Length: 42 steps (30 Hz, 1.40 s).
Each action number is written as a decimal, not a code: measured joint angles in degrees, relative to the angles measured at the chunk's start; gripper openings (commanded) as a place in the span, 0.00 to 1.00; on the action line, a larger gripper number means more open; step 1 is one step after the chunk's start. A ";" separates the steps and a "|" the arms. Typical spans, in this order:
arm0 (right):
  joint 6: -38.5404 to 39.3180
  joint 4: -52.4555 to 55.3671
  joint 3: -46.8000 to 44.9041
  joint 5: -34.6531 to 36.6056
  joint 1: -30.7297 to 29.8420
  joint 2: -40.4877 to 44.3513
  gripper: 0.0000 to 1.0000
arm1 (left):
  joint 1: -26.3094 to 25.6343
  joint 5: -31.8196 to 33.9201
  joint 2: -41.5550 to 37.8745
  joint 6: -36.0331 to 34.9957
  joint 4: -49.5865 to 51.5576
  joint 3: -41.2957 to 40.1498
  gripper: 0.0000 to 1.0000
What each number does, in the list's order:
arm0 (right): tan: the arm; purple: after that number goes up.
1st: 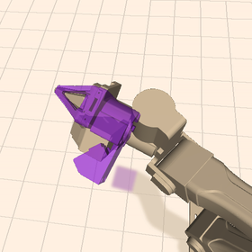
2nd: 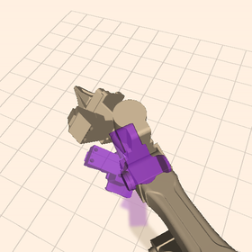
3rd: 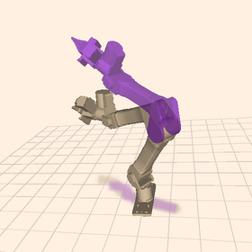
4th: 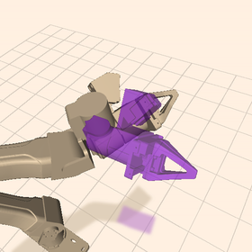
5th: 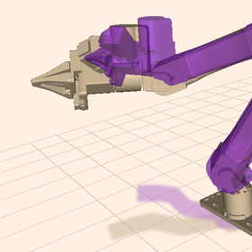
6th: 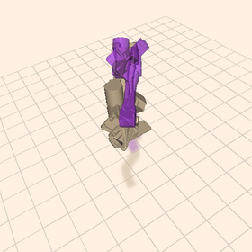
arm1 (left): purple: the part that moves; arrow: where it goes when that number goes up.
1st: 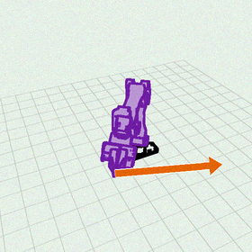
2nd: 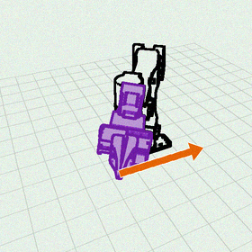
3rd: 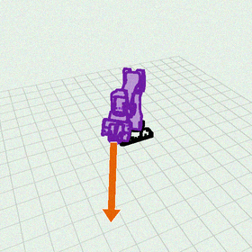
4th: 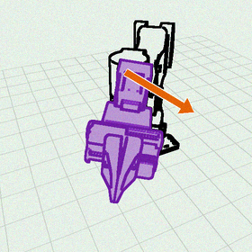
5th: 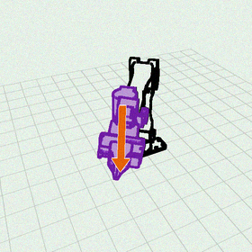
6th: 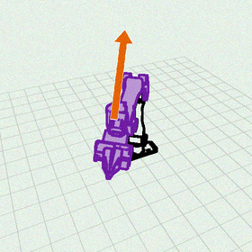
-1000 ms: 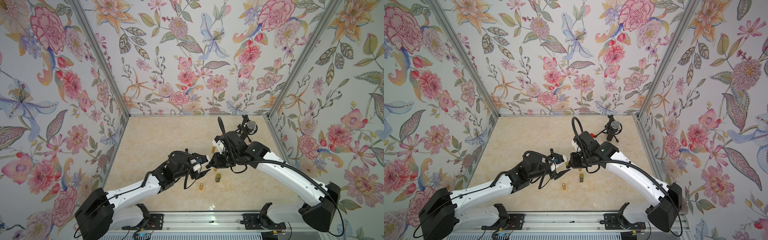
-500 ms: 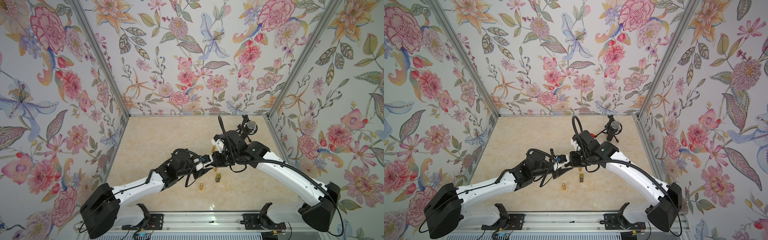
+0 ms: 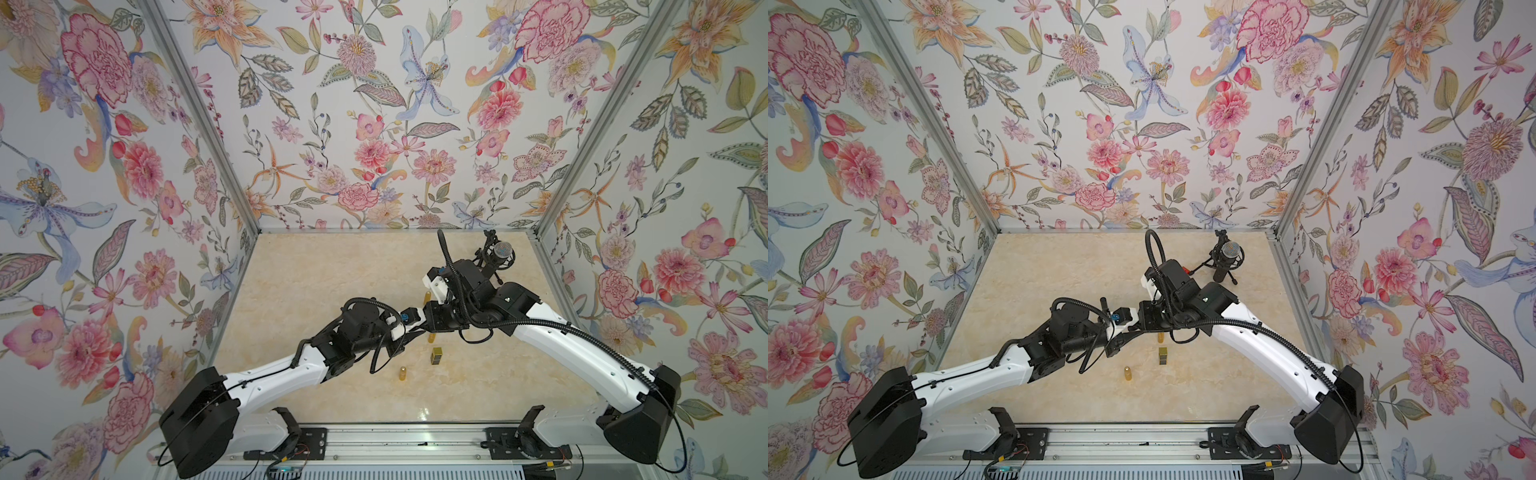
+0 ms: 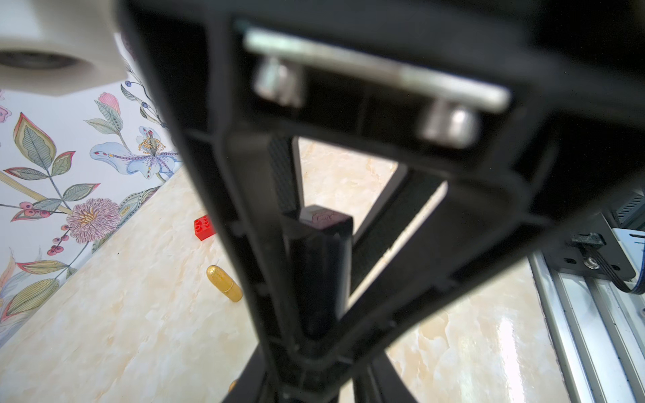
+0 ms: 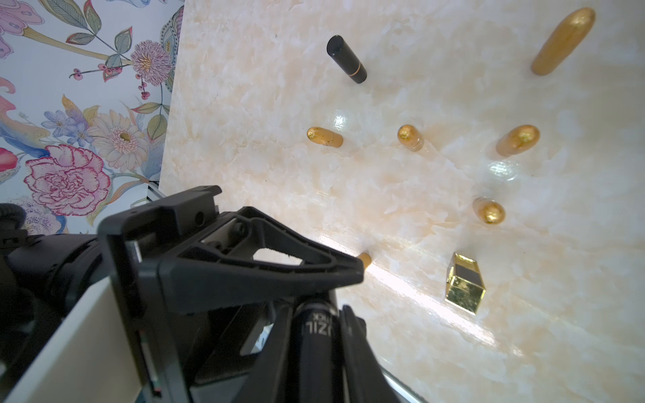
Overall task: Open the lipstick cap
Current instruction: Open the cover of the lipstick.
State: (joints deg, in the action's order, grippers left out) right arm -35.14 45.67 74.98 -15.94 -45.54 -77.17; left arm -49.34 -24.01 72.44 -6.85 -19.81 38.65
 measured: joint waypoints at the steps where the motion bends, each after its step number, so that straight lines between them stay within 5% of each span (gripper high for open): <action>1: 0.00 -0.04 0.00 -0.04 0.00 0.00 0.17 | 0.13 0.00 -0.07 0.07 0.02 -0.04 0.33; 19: -0.20 -0.48 -0.02 -0.35 0.31 0.00 0.20 | 1.68 -0.98 -1.31 0.85 -0.02 -1.31 0.13; 24: -0.31 -0.57 -0.02 -0.33 0.42 0.00 0.45 | 1.73 -1.11 -1.31 0.87 -0.02 -1.31 0.09; 30: -0.20 -0.57 -0.02 1.27 0.63 0.33 0.55 | 1.73 -0.87 -1.44 2.47 -0.59 -1.97 0.07; 42: 0.00 -4.92 -0.07 3.19 0.61 2.71 0.43 | 1.73 2.19 -4.52 7.34 -3.04 -4.83 0.05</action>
State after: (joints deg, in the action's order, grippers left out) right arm -35.14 40.75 74.91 -12.75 -44.93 -74.46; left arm -47.62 -21.82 67.92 0.49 -22.85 33.82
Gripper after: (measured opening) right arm 0.456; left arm 0.234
